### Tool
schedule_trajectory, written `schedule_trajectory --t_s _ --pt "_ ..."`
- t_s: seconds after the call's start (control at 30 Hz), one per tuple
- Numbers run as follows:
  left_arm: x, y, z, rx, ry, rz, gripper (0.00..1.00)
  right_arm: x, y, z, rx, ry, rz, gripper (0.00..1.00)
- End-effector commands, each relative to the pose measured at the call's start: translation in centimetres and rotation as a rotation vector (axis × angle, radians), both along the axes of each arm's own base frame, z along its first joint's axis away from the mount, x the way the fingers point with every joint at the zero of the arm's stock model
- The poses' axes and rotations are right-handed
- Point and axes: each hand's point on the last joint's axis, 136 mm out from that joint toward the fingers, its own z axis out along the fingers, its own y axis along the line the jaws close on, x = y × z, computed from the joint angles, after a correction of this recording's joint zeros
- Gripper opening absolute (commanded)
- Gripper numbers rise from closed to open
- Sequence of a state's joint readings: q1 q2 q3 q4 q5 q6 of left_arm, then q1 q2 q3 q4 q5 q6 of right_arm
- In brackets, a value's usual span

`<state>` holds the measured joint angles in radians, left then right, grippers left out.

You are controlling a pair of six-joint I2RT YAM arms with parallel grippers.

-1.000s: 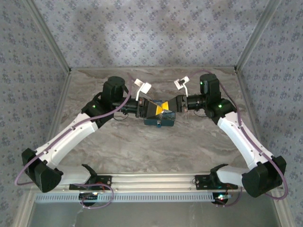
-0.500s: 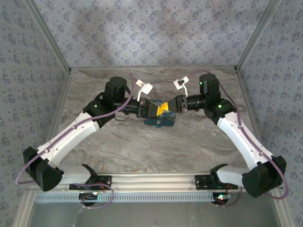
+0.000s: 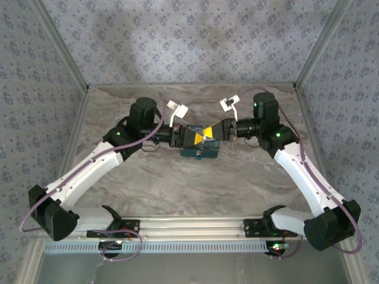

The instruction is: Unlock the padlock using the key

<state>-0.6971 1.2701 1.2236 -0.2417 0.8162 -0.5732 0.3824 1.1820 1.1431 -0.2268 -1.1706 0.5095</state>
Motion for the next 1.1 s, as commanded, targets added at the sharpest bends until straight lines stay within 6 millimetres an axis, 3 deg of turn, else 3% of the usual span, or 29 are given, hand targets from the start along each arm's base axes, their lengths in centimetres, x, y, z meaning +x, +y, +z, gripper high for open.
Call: schedule_trajectory --t_s 0.0,0.17,0.47,0.53,0.7,0.8,0.93,1.07 --pt "-0.2 -0.2 0.5 -0.021 -0.003 -0.021 0.4 -0.9 0.3 0.6 0.021 -0.014 0.041 0.01" --pt "-1.0 -0.9 1.0 -0.034 -0.017 -0.065 0.36 -0.8 0.6 0.6 0.019 -0.013 0.045 0.01" --pt "-1.5 -1.1 1.0 -0.032 -0.021 -0.086 0.01 -0.6 0.6 0.3 0.0 -0.015 0.037 0.04" --pt "-1.4 -1.1 0.9 -0.031 -0.02 -0.082 0.0 -0.4 0.6 0.4 0.001 -0.016 0.032 0.06" --pt "-0.6 -1.1 0.8 -0.041 -0.027 -0.027 0.0 0.2 0.1 1.0 -0.006 -0.037 -0.03 0.49" --pt "0.1 -1.1 0.9 -0.06 -0.032 0.02 0.0 1.1 -0.8 1.0 -0.002 -0.041 -0.121 0.56" --pt "0.8 -1.1 1.4 -0.103 -0.037 0.06 0.0 2.0 -1.3 0.5 0.039 -0.04 -0.228 0.54" --pt "1.0 -1.4 1.7 -0.123 -0.03 0.062 0.0 1.9 -0.7 0.7 0.081 -0.041 -0.234 0.42"
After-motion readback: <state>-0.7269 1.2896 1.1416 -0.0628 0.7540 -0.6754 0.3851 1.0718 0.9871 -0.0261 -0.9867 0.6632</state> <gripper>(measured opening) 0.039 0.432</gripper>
